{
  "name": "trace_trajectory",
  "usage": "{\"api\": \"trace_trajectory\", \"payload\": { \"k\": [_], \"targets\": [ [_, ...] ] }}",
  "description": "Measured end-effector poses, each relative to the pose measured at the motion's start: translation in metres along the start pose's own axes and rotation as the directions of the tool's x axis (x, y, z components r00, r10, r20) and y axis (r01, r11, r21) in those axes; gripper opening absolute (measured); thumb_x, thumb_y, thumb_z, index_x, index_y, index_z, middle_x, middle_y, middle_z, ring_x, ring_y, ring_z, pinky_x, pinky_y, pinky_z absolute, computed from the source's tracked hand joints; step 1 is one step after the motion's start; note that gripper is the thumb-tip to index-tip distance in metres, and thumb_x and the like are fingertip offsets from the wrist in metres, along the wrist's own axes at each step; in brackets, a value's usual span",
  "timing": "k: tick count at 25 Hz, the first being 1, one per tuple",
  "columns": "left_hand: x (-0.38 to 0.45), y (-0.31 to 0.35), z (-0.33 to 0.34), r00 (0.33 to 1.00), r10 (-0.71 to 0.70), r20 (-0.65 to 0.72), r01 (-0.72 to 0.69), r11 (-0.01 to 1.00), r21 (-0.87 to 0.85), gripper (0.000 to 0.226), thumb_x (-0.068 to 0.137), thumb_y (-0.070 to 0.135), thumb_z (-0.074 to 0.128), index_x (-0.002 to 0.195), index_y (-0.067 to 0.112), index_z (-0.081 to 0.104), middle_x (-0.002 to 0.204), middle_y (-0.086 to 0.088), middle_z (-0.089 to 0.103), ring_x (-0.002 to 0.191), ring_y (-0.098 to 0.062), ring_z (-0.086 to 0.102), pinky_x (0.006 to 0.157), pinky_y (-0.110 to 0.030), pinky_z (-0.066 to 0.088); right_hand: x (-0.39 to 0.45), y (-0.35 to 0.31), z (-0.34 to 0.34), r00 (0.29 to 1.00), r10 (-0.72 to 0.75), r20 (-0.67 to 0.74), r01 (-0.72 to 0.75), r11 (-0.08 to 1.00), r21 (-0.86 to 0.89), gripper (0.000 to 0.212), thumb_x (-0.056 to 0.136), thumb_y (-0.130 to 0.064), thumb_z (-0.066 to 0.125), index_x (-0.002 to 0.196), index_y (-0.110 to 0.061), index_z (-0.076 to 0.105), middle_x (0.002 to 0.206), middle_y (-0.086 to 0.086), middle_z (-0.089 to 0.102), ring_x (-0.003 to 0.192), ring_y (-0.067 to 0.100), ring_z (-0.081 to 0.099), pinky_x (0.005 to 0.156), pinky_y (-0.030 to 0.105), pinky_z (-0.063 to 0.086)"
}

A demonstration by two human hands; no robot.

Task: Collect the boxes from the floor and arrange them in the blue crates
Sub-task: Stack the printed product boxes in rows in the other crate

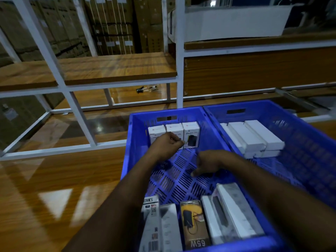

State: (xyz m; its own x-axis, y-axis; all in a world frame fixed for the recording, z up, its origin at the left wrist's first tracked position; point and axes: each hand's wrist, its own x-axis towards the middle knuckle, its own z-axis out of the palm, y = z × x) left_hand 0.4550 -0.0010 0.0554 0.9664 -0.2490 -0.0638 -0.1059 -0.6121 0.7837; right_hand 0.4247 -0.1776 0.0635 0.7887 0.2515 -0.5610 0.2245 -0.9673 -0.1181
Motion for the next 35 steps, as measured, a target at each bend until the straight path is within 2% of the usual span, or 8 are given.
{"api": "trace_trajectory", "payload": {
  "k": [7, 11, 18, 21, 25, 29, 33, 35],
  "targets": [
    [-0.008, 0.004, 0.005, 0.999, 0.034, 0.039, -0.036, 0.997, 0.061, 0.035, 0.096, 0.045, 0.062, 0.114, 0.015, 0.058, 0.101, -0.013, 0.067, 0.094, -0.03, 0.068, 0.086, -0.052, 0.056, -0.044, -0.007, 0.006, 0.99, -0.034, 0.134, 0.044, 0.997, -0.068, 0.05, 0.094, -0.055, 0.054, 0.082, -0.007, 0.064, 0.076, 0.01, 0.057, 0.069, 0.021, 0.047, 0.059, 0.03, 0.036],
    [-0.012, 0.009, 0.017, 0.99, 0.07, 0.122, -0.086, 0.987, 0.132, 0.041, 0.095, 0.049, 0.061, 0.122, 0.018, 0.056, 0.099, -0.001, 0.063, 0.093, -0.024, 0.066, 0.088, -0.048, 0.054, -0.066, -0.003, 0.011, 0.982, -0.108, 0.153, 0.117, 0.992, -0.05, 0.046, 0.092, -0.05, 0.059, 0.1, -0.007, 0.073, 0.094, 0.007, 0.071, 0.077, 0.016, 0.057, 0.072, 0.031, 0.046],
    [-0.016, 0.013, 0.021, 0.983, 0.081, 0.166, -0.105, 0.985, 0.137, 0.046, 0.095, 0.049, 0.061, 0.129, 0.018, 0.055, 0.102, 0.0, 0.059, 0.098, -0.024, 0.065, 0.09, -0.047, 0.053, -0.063, -0.001, 0.02, 0.98, -0.162, 0.114, 0.162, 0.987, 0.014, 0.041, 0.078, -0.036, 0.079, 0.106, -0.019, 0.055, 0.11, 0.002, 0.057, 0.095, 0.024, 0.058, 0.076, 0.041, 0.05],
    [-0.016, 0.014, 0.018, 0.985, 0.074, 0.153, -0.092, 0.99, 0.111, 0.04, 0.095, 0.05, 0.061, 0.121, 0.02, 0.058, 0.101, 0.001, 0.063, 0.096, -0.023, 0.066, 0.09, -0.049, 0.054, -0.059, 0.004, 0.011, 0.986, -0.16, 0.053, 0.142, 0.956, 0.257, 0.037, 0.077, -0.023, 0.08, 0.105, -0.019, 0.056, 0.108, 0.004, 0.06, 0.081, 0.02, 0.058, 0.066, 0.038, 0.051],
    [-0.015, 0.017, 0.016, 0.992, 0.023, 0.123, -0.025, 1.0, 0.009, 0.04, 0.098, 0.054, 0.052, 0.094, 0.016, 0.065, 0.091, -0.008, 0.065, 0.083, -0.023, 0.063, 0.083, -0.044, 0.059, -0.054, 0.011, -0.015, 0.969, -0.127, -0.21, 0.231, 0.764, 0.602, 0.035, 0.075, -0.011, 0.082, 0.101, -0.014, 0.058, 0.104, 0.006, 0.063, 0.08, 0.017, 0.061, 0.063, 0.026, 0.052],
    [-0.018, 0.019, 0.007, 0.957, -0.146, 0.251, 0.216, 0.935, -0.281, 0.072, 0.088, 0.074, 0.048, 0.125, 0.015, 0.065, 0.123, -0.011, 0.07, 0.108, -0.027, 0.067, 0.078, -0.038, 0.06, -0.033, 0.018, -0.024, 0.917, -0.01, -0.399, 0.368, 0.41, 0.835, 0.039, 0.076, 0.006, 0.077, 0.112, 0.001, 0.062, 0.105, 0.013, 0.067, 0.093, 0.022, 0.067, 0.077, 0.027, 0.059],
    [-0.023, 0.021, -0.007, 0.955, -0.098, 0.282, 0.219, 0.871, -0.439, 0.043, 0.095, 0.054, 0.057, 0.116, 0.02, 0.07, 0.112, -0.003, 0.076, 0.103, -0.017, 0.069, 0.081, -0.035, 0.053, -0.016, 0.021, -0.017, 0.899, 0.109, -0.425, 0.431, -0.041, 0.901, 0.03, 0.086, -0.002, 0.07, 0.113, -0.008, 0.061, 0.116, 0.016, 0.067, 0.097, 0.029, 0.068, 0.084, 0.039, 0.058],
    [-0.024, 0.021, -0.011, 0.953, -0.075, 0.295, 0.216, 0.848, -0.484, 0.035, 0.095, 0.046, 0.061, 0.115, 0.019, 0.069, 0.108, -0.003, 0.077, 0.1, -0.015, 0.07, 0.081, -0.035, 0.051, -0.012, 0.021, -0.015, 0.89, 0.15, -0.431, 0.452, -0.162, 0.877, 0.027, 0.09, -0.009, 0.067, 0.115, -0.01, 0.059, 0.114, 0.014, 0.068, 0.092, 0.027, 0.068, 0.081, 0.038, 0.058]
  ]
}}
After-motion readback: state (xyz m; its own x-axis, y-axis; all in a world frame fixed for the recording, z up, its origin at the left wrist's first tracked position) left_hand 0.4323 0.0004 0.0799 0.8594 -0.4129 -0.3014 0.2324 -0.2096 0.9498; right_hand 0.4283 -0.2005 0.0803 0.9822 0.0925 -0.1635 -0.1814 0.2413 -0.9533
